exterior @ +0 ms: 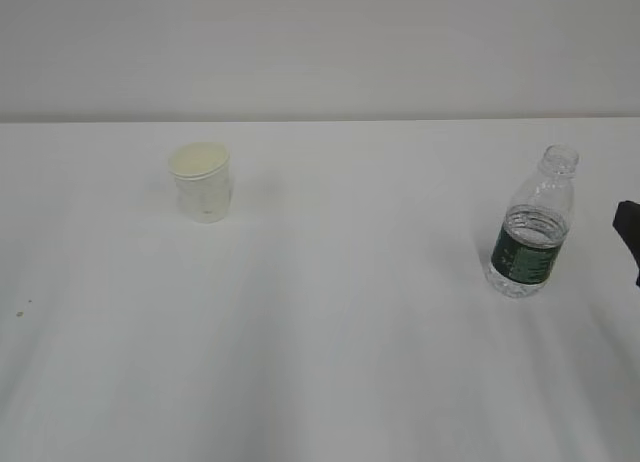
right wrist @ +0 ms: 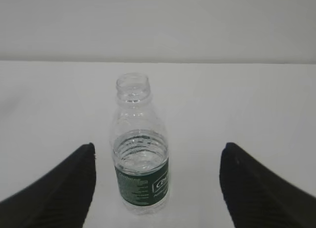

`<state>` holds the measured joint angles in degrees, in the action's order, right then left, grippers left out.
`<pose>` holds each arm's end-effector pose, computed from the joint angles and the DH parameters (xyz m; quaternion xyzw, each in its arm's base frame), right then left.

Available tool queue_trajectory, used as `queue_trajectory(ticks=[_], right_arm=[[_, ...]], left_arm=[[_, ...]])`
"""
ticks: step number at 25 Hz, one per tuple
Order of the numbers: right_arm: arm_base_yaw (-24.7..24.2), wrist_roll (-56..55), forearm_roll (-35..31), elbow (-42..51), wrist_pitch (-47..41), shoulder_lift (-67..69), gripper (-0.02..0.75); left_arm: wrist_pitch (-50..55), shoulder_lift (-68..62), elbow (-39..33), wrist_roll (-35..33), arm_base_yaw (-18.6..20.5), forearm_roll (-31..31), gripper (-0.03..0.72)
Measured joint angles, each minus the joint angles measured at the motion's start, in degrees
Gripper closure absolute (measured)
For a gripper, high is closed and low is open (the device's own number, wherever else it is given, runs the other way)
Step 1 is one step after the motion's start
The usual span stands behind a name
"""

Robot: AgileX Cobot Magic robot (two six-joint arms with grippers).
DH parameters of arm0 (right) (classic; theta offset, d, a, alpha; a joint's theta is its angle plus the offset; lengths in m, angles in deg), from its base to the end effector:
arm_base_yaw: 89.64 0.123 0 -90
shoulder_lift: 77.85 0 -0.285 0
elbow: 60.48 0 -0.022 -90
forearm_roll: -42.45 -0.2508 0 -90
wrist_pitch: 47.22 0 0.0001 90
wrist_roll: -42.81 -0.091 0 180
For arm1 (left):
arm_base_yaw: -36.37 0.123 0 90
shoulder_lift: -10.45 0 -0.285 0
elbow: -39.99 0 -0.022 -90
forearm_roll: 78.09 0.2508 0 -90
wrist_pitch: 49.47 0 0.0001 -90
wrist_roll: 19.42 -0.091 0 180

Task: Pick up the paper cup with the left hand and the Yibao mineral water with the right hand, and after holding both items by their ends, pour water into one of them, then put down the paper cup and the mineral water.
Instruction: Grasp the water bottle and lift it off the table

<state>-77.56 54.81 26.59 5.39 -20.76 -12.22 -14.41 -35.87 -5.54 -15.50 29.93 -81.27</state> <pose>0.1702 0.0251 0.2080 -0.0315 0.7969 0.0268 0.6026 0.1261 -0.0172 0.2884 0.0065 0.8943 -0.0646 0.4427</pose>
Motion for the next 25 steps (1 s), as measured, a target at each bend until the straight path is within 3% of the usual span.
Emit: queue_trajectory(ticks=[13, 20, 25], right_arm=[[0.00, -8.40, 2.55, 9.18, 16.15, 0.00, 0.147], [0.00, -8.89, 3.78, 9.36, 17.33, 0.00, 0.147], [0.00, -8.89, 3.82, 9.36, 17.33, 0.00, 0.147]], left_arm=[[0.00, 0.00, 0.00, 0.00, 0.00, 0.00, 0.095], [-3.15, -0.82, -0.46, 0.00, 0.00, 0.00, 0.095], [-9.50, -2.20, -5.23, 0.00, 0.00, 0.00, 0.095]])
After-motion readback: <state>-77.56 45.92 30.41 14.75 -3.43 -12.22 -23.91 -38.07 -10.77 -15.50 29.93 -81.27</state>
